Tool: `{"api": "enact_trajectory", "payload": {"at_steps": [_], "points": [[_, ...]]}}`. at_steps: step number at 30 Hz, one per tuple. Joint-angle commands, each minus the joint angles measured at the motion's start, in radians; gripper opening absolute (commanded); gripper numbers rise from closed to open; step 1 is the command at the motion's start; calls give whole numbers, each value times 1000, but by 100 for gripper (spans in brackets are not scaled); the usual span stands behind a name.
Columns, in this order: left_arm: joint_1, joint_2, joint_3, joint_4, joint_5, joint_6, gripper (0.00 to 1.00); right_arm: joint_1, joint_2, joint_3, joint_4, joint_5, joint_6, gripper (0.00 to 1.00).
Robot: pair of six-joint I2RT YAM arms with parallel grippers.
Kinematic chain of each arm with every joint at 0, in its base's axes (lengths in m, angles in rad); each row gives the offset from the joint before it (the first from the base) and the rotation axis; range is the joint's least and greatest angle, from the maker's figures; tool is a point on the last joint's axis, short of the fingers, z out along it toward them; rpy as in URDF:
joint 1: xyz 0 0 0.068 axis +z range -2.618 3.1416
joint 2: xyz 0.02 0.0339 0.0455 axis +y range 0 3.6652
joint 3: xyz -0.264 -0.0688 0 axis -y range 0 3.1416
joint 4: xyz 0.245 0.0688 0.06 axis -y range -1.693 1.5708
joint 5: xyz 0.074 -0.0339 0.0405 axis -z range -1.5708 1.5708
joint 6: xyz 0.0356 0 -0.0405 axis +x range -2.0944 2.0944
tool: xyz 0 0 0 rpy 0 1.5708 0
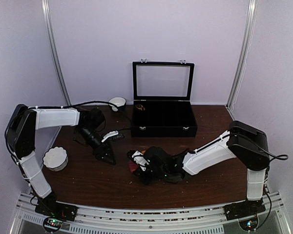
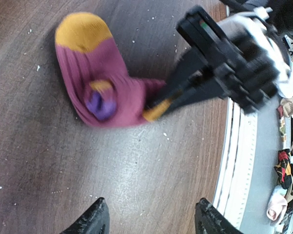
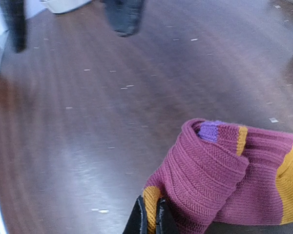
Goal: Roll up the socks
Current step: Roll the sock at the center of the board.
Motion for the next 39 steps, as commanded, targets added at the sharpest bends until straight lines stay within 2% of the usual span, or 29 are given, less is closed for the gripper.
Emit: {"api": "enact_trajectory", "payload": {"at_steps": [1,9,13,18,26,30,33,35,39], "points": [[-6,28,17,66,24,-51,61,7,19,-55,55,-246,119,0],[-53,108,75,179,-56,-138,61,-3,97,-22,113,-502,188,0],[-103,160,79,200,-107,-136,60,-7,95,-19,141,-529,210,0],[-152,217,74,225,-259,-170,55,-8,115,-20,197,-572,255,0],[-192,237,76,202,-340,-168,53,-11,154,-14,291,-596,334,0],[-198,222,61,184,-273,-155,43,-30,162,-54,377,-545,454,0],[-198,185,34,178,-174,-132,27,-56,169,-128,526,-519,626,0],[-190,159,28,172,-130,-120,20,-69,190,-168,578,-501,727,0],[-189,136,28,148,-92,-80,19,-82,238,-222,787,-492,942,0]]}}
